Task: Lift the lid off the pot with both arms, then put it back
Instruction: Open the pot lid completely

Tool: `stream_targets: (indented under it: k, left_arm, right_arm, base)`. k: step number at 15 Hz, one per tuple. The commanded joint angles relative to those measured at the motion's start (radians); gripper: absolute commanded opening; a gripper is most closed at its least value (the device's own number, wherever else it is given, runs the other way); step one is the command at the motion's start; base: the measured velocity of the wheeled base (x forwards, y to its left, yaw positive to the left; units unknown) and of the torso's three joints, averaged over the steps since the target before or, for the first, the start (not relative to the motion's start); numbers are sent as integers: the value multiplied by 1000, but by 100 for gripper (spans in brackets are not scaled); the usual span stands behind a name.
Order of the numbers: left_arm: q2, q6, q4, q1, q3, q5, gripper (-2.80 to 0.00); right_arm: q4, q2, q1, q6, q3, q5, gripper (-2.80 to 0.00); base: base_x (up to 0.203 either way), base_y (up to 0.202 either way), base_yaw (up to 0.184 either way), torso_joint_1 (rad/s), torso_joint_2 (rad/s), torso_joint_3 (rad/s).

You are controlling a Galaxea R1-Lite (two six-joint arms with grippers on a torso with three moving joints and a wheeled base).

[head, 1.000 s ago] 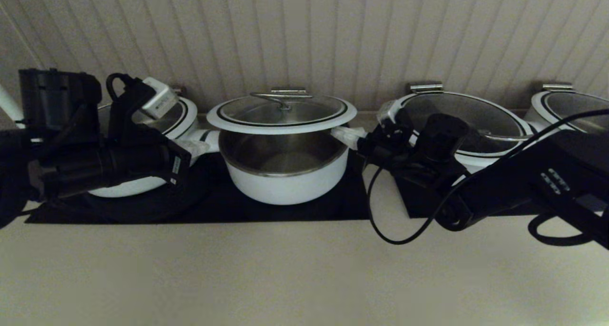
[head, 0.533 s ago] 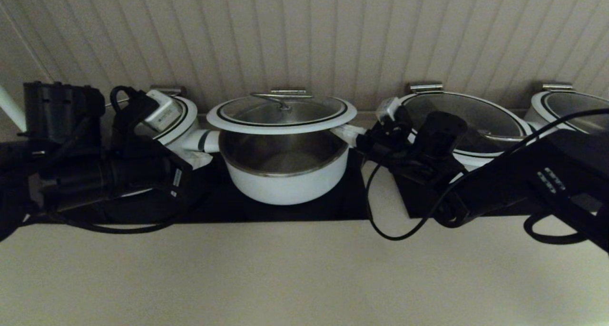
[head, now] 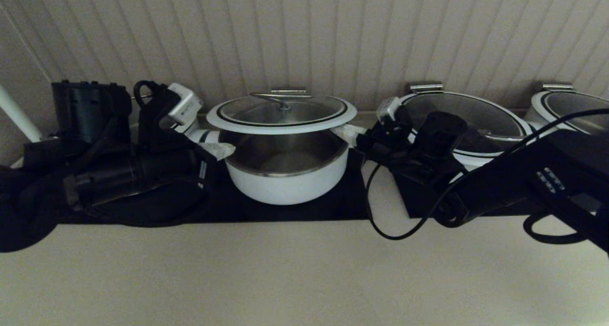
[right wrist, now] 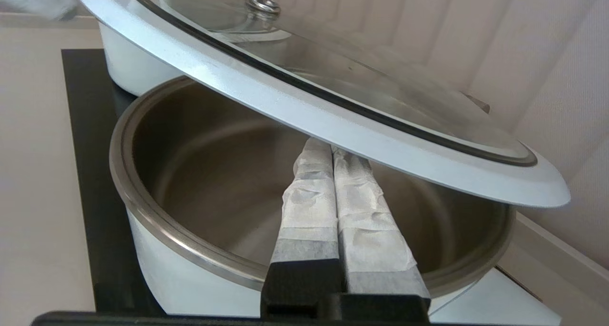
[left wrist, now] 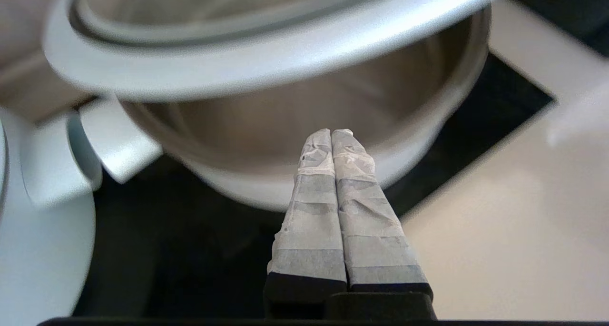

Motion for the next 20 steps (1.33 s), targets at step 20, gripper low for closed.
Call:
stream_targets:
  k: [20]
  left_arm:
    - [108,-31,-83,-3,-65,4,-280]
  right_arm:
    - [-48,-226,-137,-23,382,7,-280]
  base:
    - [0,0,0,0,0,0]
